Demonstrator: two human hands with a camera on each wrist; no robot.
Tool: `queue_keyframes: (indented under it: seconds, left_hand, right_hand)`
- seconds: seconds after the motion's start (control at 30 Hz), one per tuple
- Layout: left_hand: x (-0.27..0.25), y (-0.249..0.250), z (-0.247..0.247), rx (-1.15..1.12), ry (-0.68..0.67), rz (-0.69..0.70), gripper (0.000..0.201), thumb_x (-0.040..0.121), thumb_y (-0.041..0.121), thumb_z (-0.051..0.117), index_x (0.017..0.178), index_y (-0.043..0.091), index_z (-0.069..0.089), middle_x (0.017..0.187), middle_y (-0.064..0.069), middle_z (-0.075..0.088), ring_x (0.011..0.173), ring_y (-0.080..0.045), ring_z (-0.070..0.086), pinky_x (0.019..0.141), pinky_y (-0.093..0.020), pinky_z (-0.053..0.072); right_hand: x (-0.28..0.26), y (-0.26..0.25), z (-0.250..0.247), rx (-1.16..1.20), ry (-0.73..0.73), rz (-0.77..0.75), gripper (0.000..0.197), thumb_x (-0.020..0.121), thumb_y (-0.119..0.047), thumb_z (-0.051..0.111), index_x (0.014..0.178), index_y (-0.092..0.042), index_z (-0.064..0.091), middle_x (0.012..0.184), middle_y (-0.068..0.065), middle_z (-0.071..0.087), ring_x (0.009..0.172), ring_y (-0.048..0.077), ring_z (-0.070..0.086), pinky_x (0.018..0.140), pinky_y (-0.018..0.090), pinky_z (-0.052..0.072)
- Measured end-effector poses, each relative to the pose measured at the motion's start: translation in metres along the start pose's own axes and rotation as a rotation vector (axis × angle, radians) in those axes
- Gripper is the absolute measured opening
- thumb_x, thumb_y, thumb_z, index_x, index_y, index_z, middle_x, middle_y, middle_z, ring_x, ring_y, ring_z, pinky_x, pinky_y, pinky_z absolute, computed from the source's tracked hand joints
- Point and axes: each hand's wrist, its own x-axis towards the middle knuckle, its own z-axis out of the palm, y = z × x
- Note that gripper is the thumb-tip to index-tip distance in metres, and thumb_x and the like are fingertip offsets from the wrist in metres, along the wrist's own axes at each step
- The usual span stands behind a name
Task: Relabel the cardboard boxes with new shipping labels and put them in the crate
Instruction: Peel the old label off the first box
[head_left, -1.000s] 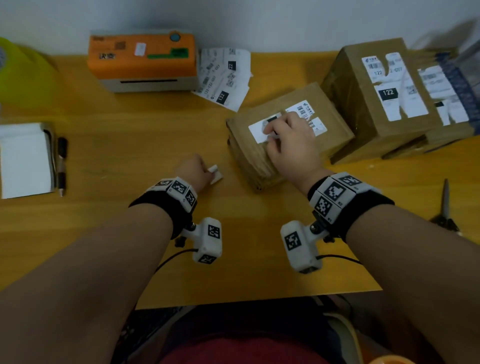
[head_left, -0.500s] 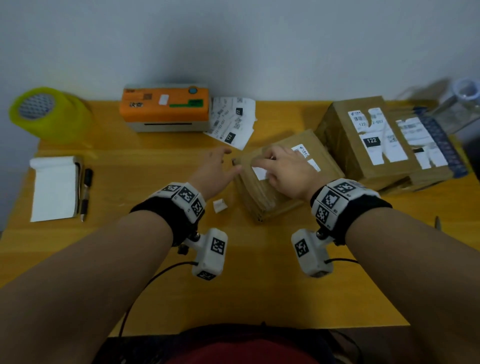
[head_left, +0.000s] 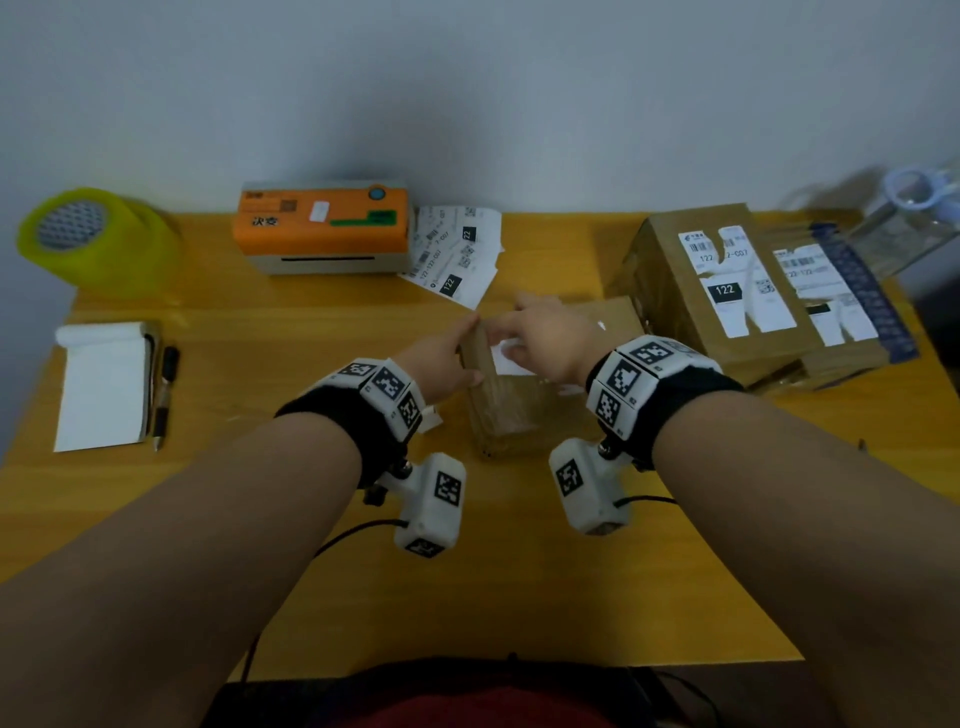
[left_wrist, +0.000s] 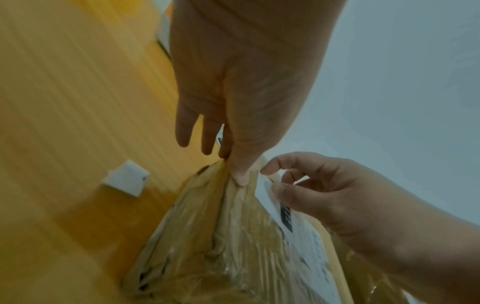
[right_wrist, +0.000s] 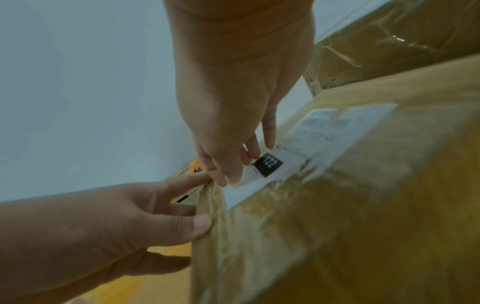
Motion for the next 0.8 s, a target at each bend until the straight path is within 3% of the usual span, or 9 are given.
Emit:
queue_keyframes:
  seconds: [0.1,0.2,0.3,0.37,0.53,0.63,0.8]
  left_hand:
    - [-0.001,-0.002,-0.002,0.067,0.031,0.012,0.072,0.092,0.019,0.056,0.150,0.027,0.013,0.146,-0.006,0.042,0.130,-0.023,0.044,0.106,-0.035,0.038]
    - [-0.003,-0.001,-0.005,0.115,0.059,0.024,0.067,0.094,0.018,0.053,0.149,0.028,0.017,0.146,-0.004,0.042,0.130,-0.023,0.043,0.101,-0.031,0.037]
    - [-0.005,-0.004,-0.005,0.122,0.063,0.032,0.065,0.094,0.020,0.053,0.149,0.029,0.019,0.147,-0.002,0.041,0.130,-0.022,0.043,0.103,-0.033,0.036]
    - [-0.005,-0.005,-0.005,0.131,0.059,0.016,0.064,0.094,0.024,0.053,0.148,0.032,0.020,0.147,-0.002,0.039,0.131,-0.022,0.042,0.103,-0.034,0.037]
    - [-0.006,-0.002,-0.007,0.201,0.059,-0.013,0.065,0.095,0.029,0.052,0.148,0.034,0.016,0.145,-0.006,0.041,0.128,-0.023,0.044,0.097,-0.032,0.038]
    - [-0.007,-0.003,-0.006,0.211,0.039,-0.016,0.067,0.094,0.032,0.053,0.149,0.035,0.013,0.143,-0.007,0.044,0.125,-0.024,0.047,0.095,-0.032,0.040]
    - [-0.010,-0.005,-0.004,0.202,0.011,-0.006,0.075,0.091,0.036,0.057,0.149,0.036,0.010,0.144,-0.007,0.043,0.124,-0.024,0.047,0.094,-0.033,0.041]
  right_hand:
    - [-0.002,0.001,0.007,0.088,-0.018,0.005,0.027,0.093,-0.017,0.049,0.118,-0.023,0.057,0.110,0.006,0.047,0.102,0.024,0.052,0.084,0.032,0.043]
    - [-0.008,0.002,0.018,0.152,0.038,0.019,0.010,0.093,-0.019,0.049,0.101,-0.019,0.055,0.100,0.007,0.050,0.097,0.028,0.055,0.075,0.031,0.040]
    - [-0.016,0.004,0.023,0.227,0.076,0.037,0.036,0.095,-0.018,0.049,0.130,-0.022,0.048,0.117,0.010,0.050,0.103,0.029,0.053,0.085,0.033,0.042]
    - [-0.019,0.004,0.023,0.205,0.060,0.015,0.044,0.097,-0.018,0.047,0.140,-0.027,0.043,0.120,0.012,0.048,0.101,0.029,0.054,0.086,0.032,0.042]
    - [-0.024,0.003,0.021,0.231,0.094,0.014,0.037,0.097,-0.015,0.048,0.133,-0.023,0.052,0.109,0.007,0.050,0.085,0.018,0.052,0.084,0.026,0.041]
    - [-0.022,0.001,0.022,0.239,0.115,0.011,0.034,0.096,-0.014,0.048,0.128,-0.021,0.056,0.084,-0.002,0.043,0.099,0.024,0.055,0.088,0.031,0.044]
    - [-0.006,-0.006,0.012,0.108,0.105,0.010,0.020,0.094,-0.019,0.050,0.111,-0.019,0.062,0.107,0.007,0.059,0.100,0.025,0.057,0.079,0.032,0.044]
